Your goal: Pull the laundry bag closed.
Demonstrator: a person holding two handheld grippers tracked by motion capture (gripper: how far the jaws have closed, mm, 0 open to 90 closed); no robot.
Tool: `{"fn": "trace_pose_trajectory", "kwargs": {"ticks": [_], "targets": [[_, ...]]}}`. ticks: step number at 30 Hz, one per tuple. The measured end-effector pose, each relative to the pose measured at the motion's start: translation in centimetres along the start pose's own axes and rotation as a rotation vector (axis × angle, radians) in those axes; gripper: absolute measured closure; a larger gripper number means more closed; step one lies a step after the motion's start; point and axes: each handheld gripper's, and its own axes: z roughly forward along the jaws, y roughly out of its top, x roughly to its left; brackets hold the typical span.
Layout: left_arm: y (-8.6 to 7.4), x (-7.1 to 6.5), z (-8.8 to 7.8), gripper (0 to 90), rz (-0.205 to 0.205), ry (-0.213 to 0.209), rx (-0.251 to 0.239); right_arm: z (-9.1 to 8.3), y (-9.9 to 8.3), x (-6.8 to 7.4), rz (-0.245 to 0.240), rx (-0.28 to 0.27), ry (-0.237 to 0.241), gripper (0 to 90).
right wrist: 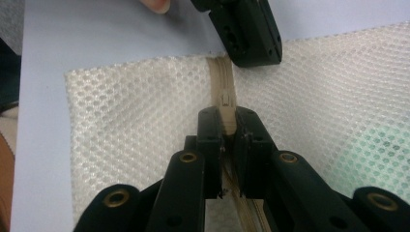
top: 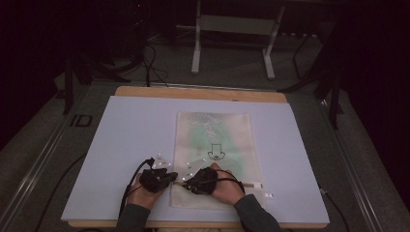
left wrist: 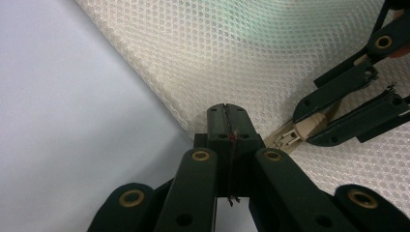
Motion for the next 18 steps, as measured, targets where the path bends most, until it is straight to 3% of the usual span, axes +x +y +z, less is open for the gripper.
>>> {"fn": "trace_pose_trajectory", "kwargs": {"ticks": [18], "targets": [[0.0,0.0,0.0,89.7,-0.010,-0.002,-0.001,-1.1,-0.8,-0.1,-0.017,0.040,-0.009,82.5]]}}
